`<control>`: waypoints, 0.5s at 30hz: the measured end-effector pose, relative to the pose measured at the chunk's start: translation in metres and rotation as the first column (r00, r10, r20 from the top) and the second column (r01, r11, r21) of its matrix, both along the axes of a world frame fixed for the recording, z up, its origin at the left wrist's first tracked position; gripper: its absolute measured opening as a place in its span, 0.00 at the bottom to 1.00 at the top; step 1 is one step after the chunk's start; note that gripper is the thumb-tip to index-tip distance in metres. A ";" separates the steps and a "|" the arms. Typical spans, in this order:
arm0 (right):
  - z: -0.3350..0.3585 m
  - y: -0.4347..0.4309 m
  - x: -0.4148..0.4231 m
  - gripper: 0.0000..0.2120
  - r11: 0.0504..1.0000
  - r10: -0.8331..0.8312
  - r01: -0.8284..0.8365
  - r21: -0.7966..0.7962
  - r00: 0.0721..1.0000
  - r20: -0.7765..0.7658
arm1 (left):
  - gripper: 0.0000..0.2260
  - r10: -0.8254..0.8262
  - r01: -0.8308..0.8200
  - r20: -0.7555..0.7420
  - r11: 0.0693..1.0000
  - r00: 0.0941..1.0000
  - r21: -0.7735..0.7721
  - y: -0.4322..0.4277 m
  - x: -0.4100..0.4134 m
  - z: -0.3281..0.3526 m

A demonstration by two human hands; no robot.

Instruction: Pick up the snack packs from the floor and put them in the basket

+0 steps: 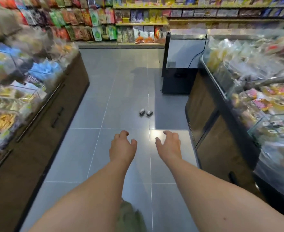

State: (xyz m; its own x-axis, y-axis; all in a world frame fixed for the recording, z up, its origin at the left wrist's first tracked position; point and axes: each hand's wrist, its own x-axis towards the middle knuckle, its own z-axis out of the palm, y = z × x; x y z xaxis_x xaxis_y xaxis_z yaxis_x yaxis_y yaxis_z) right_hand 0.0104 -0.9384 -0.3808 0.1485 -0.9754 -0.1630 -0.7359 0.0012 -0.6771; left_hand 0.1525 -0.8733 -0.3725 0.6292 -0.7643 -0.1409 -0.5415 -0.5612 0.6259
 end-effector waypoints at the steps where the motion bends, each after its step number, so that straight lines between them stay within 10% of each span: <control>1: 0.000 -0.015 0.014 0.22 1.000 0.001 -0.001 -0.003 1.000 -0.005 | 0.17 -0.011 0.011 0.002 1.000 1.000 -0.010 -0.019 0.015 0.002; 15: 0.007 -0.198 0.166 0.24 0.995 -0.093 0.093 0.027 0.996 -0.014 | 0.17 -0.130 0.129 0.025 0.991 0.991 0.038 -0.217 0.176 0.004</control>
